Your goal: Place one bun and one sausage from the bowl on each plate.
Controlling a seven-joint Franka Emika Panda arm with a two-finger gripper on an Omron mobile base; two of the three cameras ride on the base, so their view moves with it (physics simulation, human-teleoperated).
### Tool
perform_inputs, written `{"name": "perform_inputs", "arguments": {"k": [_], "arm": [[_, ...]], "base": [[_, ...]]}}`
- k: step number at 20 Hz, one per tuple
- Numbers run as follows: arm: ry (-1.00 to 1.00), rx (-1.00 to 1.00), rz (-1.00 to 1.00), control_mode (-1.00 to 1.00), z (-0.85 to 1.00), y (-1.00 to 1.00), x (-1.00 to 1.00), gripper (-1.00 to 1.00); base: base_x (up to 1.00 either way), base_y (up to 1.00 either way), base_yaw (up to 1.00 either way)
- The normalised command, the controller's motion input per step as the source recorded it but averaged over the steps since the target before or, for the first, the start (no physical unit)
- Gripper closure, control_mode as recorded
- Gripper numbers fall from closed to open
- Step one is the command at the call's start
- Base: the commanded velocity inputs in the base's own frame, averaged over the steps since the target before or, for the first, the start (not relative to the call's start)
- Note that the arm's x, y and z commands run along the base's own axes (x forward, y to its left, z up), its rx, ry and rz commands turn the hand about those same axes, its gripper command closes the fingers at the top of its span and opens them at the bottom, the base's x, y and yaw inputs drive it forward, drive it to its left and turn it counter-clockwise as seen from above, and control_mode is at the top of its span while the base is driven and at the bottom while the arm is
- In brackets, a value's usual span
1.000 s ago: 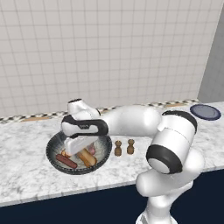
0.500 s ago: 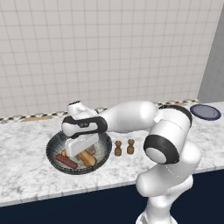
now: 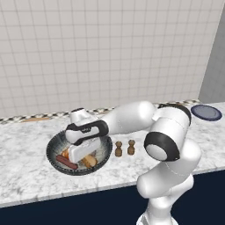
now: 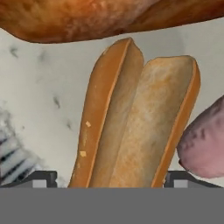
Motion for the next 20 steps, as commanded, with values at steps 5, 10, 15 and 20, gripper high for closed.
{"name": "perform_inputs", "arguments": {"k": [5,10,15,20], "arm": [[0.01,0.00,0.00,-1.00,-0.09,0.00,0.00,1.00],[0.01,0.00,0.00,-1.00,0.00,0.00,0.00,1.00],[0.00,0.00,0.02,-1.00,0.86,-0.24,-0.29,1.00],[0.00,0.00,0.01,-1.00,1.00,-0.45,-0.16,1.00]], "base": [[0.00,0.00,0.00],[0.00,0.00,0.00],[0.00,0.00,0.00],[0.00,0.00,0.00]]}}
